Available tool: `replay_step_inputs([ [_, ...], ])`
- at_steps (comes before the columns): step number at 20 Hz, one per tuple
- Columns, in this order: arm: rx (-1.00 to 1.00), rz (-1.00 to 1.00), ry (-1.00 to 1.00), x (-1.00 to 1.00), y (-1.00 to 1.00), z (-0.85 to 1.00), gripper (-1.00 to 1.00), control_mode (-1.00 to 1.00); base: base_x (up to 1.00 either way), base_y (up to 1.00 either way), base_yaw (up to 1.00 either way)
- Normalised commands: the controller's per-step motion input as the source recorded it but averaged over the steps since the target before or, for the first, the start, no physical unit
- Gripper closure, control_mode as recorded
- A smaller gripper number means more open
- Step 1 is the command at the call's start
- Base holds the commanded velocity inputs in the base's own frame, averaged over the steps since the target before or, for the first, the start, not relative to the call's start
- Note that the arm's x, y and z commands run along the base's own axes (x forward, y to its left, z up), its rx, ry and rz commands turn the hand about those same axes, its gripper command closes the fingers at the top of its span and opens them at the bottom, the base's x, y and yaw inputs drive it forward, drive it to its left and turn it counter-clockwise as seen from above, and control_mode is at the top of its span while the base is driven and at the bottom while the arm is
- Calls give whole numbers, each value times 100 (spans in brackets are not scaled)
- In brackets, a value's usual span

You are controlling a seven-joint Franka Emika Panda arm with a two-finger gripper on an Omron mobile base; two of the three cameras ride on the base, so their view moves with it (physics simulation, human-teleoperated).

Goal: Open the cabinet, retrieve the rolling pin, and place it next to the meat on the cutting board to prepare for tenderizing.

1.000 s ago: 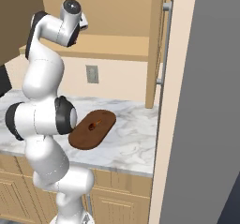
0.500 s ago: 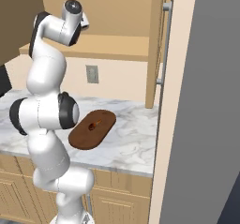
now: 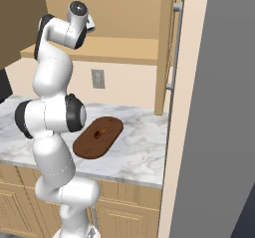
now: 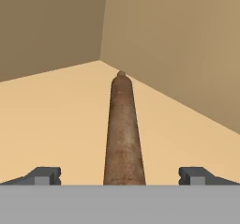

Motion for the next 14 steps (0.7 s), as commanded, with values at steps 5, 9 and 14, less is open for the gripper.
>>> replay_step_inputs([
  [5, 0, -1, 1, 15, 11, -8, -100, -100, 0, 0, 0],
  [9, 0, -2, 2, 11, 15, -14, -100, -100, 0, 0, 0],
  [14, 0, -1, 3, 18, 9, -16, -100, -100, 0, 0, 0],
])
